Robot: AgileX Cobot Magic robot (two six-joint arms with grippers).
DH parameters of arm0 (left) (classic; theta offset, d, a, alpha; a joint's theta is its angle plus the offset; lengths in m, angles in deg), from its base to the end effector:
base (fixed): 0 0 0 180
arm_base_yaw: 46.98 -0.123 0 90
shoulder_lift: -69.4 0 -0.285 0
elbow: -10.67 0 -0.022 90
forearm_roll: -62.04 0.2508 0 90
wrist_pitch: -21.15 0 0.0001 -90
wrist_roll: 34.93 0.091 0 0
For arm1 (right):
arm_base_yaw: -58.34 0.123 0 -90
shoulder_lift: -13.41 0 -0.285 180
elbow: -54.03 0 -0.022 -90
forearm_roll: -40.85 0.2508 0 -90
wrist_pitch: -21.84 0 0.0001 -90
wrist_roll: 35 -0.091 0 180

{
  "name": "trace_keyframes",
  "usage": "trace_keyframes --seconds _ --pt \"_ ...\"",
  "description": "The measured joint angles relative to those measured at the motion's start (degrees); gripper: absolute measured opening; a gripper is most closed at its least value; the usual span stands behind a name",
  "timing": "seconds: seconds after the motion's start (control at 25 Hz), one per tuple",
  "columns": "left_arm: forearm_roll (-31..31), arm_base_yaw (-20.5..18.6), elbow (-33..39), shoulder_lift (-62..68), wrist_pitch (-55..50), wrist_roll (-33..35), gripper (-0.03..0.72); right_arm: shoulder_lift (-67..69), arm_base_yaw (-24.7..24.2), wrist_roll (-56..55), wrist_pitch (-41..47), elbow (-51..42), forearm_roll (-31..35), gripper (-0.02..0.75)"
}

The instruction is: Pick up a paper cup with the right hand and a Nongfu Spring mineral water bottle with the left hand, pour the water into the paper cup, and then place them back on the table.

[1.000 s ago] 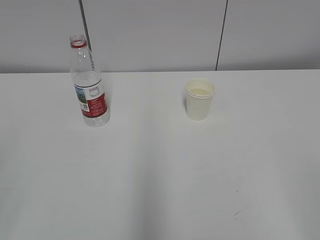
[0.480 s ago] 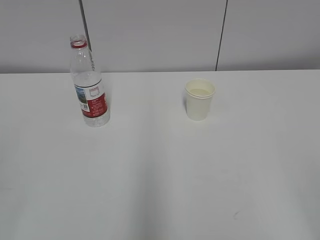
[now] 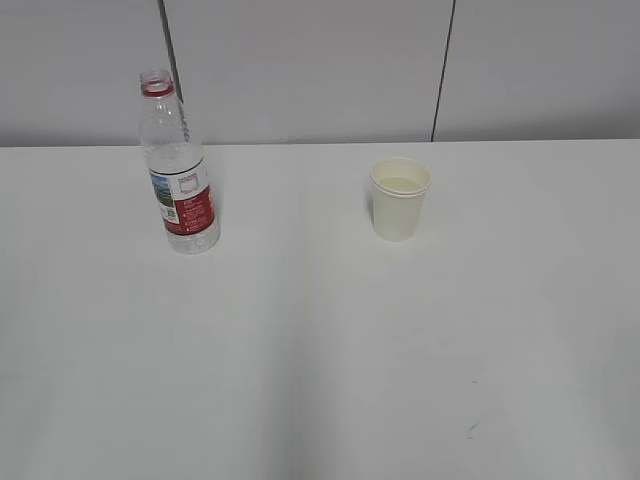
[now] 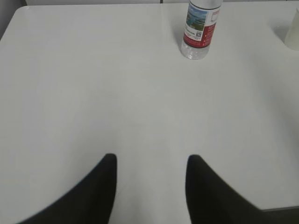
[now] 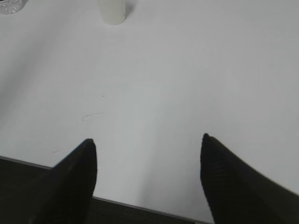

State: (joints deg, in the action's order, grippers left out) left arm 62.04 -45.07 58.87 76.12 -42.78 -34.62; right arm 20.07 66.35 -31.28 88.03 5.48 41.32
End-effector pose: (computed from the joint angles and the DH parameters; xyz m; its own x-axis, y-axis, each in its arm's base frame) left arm -0.0108 0.0004 0.2745 -0.4821 0.0215 -0.8759 0.0359 0.9993 0.0047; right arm -0.0120 -0.0010 0.2697 -0.5060 -0.1334 -0.8522 -0.1772 0.9830 -0.0487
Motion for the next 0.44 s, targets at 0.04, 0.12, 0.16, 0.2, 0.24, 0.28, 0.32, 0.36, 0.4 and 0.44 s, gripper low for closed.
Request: trace_keyframes --seconds 0.04,0.12,0.16,0.2,0.24,0.28,0.32,0.36,0.4,0.44 --pt "0.0 0.0 0.0 0.0 0.0 -0.3 0.312 0.0 0.0 0.0 0.0 0.0 0.0 0.519" --pt "0.0 0.0 0.0 0.0 0.0 0.0 0.312 0.0 0.0 0.0 0.0 0.0 0.0 0.519" --pt "0.0 0.0 0.0 0.0 0.0 0.0 0.312 0.0 0.0 0.0 0.0 0.0 0.0 0.519" --pt "0.0 0.0 0.0 0.0 0.0 0.0 0.312 0.0 0.0 0.0 0.0 0.0 0.0 0.519" --pt "0.0 0.0 0.0 0.0 0.0 0.0 0.312 0.0 0.0 0.0 0.0 0.0 0.0 0.519" --pt "0.0 0.0 0.0 0.0 0.0 0.0 0.312 0.0 0.0 0.0 0.0 0.0 0.0 0.519" --pt "0.0 0.0 0.0 0.0 0.0 0.0 0.312 0.0 0.0 0.0 0.0 0.0 0.0 0.519" --pt "0.0 0.0 0.0 0.0 0.0 0.0 0.312 0.0 0.0 0.0 0.0 0.0 0.0 0.519" --pt "0.0 0.0 0.0 0.0 0.0 0.0 0.312 0.0 0.0 0.0 0.0 0.0 0.0 0.519" --pt "0.0 0.0 0.0 0.0 0.0 0.0 0.312 0.0 0.0 0.0 0.0 0.0 0.0 0.519"
